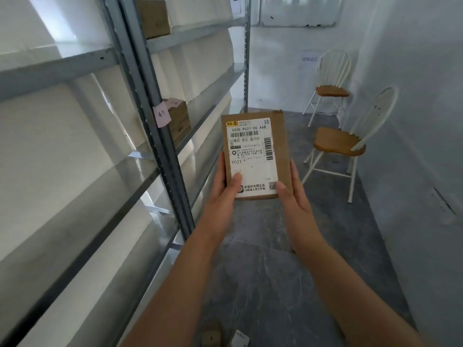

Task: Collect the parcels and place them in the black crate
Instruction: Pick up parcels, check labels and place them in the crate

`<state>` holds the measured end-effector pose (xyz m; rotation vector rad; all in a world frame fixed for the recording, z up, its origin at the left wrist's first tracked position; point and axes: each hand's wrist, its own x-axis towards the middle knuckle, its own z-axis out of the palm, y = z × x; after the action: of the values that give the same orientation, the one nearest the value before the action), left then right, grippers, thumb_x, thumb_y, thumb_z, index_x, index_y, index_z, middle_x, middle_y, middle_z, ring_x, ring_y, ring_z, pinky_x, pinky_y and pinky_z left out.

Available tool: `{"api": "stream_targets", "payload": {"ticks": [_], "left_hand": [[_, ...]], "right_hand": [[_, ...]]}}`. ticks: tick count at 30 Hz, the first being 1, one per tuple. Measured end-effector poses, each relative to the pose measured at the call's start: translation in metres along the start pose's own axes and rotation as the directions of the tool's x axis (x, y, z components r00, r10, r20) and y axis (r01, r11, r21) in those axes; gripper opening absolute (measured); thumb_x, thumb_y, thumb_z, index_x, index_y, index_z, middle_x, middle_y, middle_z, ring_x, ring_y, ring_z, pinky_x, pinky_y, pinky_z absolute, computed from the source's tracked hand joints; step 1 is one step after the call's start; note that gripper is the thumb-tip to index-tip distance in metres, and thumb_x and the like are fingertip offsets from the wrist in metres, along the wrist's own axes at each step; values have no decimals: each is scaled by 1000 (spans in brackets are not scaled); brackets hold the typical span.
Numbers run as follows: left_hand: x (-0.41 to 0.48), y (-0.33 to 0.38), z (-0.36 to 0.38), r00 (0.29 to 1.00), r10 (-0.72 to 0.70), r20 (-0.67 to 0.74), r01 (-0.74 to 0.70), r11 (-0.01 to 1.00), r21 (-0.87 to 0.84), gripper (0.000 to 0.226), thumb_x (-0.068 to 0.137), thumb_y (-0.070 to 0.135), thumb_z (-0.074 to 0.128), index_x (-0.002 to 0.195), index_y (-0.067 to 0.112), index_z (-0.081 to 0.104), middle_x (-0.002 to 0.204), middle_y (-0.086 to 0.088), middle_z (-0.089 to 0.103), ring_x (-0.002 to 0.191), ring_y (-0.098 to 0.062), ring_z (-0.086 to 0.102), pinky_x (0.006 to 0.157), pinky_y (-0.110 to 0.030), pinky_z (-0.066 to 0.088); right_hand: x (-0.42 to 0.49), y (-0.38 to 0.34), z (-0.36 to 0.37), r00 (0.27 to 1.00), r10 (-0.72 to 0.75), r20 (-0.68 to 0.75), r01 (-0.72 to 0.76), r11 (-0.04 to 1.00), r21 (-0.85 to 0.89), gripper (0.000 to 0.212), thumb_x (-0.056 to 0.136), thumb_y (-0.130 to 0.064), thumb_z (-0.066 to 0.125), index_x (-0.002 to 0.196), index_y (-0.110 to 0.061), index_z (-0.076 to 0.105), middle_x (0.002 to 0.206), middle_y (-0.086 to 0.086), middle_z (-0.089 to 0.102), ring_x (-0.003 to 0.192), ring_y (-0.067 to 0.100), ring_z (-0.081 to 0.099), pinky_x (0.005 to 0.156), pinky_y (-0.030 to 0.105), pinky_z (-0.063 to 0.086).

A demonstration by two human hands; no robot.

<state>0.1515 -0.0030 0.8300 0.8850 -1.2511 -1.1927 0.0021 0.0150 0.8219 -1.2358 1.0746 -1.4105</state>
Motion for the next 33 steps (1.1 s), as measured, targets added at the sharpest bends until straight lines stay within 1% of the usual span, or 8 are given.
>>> {"api": "stream_targets", "payload": {"ticks": [5,9,11,15,20,24,27,33], "left_hand": [[-21,6,-12,978,2,-207,2,1000,21,66,90,38,51,148,42,20,143,16,48,126,-4,51,106,-36,43],[-42,11,-16,936,28,-352,-20,999,27,57,99,26,44,150,37,19,147,9,45,132,-13,45,111,-44,37],[-55,14,-13,907,54,-418,-28,997,67,55,101,23,40,150,36,19,146,10,46,131,-10,47,108,-37,42],[-92,14,-8,824,86,-560,-17,992,126,53,100,27,41,148,40,23,138,19,51,119,0,55,87,-17,50],[-158,20,-4,680,139,-720,-25,986,167,56,97,32,43,149,39,22,143,18,47,126,-3,50,104,-28,45],[-212,34,-3,551,179,-815,5,976,218,52,100,31,42,148,39,23,141,18,49,126,-3,50,103,-25,45],[-254,46,-2,453,198,-869,16,973,230,52,101,31,41,149,39,23,143,17,47,129,-5,47,108,-31,42],[-348,73,-7,279,257,-925,23,962,274,55,100,26,41,150,34,21,145,13,47,130,-7,47,110,-39,40]], "right_hand": [[10,1,16,981,-15,192,6,999,43,55,95,-23,49,146,-32,30,128,-23,53,105,-20,51,74,-2,41],[10,4,23,938,-25,346,4,998,62,55,96,-20,49,146,-32,28,120,-33,52,105,-22,51,74,-2,41],[6,6,25,914,-12,406,-13,998,58,55,96,-23,49,145,-36,27,118,-37,49,101,-27,48,72,-5,38],[-12,12,30,850,10,526,-50,997,61,53,96,-23,48,140,-43,26,108,-47,47,92,-34,45,65,-9,35],[-46,16,52,669,11,743,-59,998,39,50,97,-25,47,136,-47,25,104,-52,51,100,-29,46,72,-6,38],[-84,16,74,555,6,832,-64,997,35,52,95,-33,49,141,-45,29,118,-38,54,108,-21,48,84,1,40],[-115,10,92,442,-10,897,-57,998,39,56,95,-36,48,146,-38,25,126,-32,47,104,-29,43,75,-6,36],[-196,-10,133,243,-46,969,-68,996,64,67,84,-52,46,146,-39,25,128,-30,47,104,-29,43,75,-7,35]]}}
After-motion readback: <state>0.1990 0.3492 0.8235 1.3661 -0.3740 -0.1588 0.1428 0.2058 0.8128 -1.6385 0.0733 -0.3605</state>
